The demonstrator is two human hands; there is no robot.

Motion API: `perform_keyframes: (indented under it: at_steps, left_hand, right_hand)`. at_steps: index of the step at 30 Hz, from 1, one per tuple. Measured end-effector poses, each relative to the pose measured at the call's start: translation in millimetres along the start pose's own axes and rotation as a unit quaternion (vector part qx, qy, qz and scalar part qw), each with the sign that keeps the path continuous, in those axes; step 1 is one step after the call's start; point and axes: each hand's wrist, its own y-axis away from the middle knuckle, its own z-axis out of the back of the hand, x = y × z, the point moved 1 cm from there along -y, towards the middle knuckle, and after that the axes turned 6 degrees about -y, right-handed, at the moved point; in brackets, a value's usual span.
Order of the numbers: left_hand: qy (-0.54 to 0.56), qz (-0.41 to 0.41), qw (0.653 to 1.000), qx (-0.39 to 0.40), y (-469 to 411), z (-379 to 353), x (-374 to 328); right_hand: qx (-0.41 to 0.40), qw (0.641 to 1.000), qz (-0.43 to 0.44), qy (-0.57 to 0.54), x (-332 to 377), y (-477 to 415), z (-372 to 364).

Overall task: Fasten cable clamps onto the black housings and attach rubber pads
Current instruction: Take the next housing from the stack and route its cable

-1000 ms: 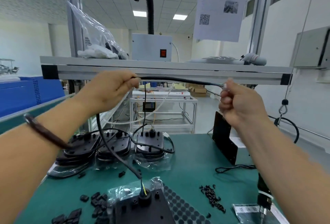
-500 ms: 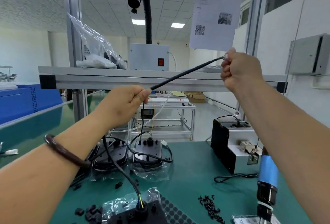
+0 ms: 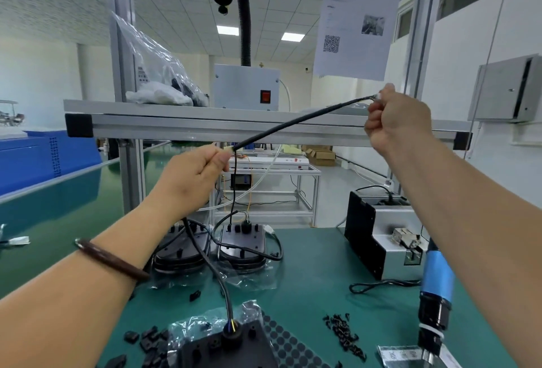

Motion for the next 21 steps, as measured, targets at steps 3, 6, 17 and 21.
perform_keyframes:
  at_steps: [3, 6, 17, 21]
  left_hand:
    - [0.123, 0.131, 0.984, 0.009, 24.4, -11.4, 22.6]
    - [0.214, 0.284, 0.932, 0.072, 64.1, -34.4, 42.0]
    - [0.442, 0.459, 0.766, 0.092, 123.8, -60.3, 5.9]
    - [0.369, 0.411, 0.809, 0.202, 136.4, -74.5, -6.3]
  right_hand:
    - [0.025, 0.993, -0.027, -0.111, -8.3, 15.0, 10.2]
    - [0.084, 0.977, -0.115, -0.161, -38.2, 49.6, 24.1]
    - [0.111, 0.94, -0.323, 0.008, -183.8, 176.7, 44.9]
    - [0.01, 0.949, -0.305, -0.081, -190.9, 173.6, 37.4]
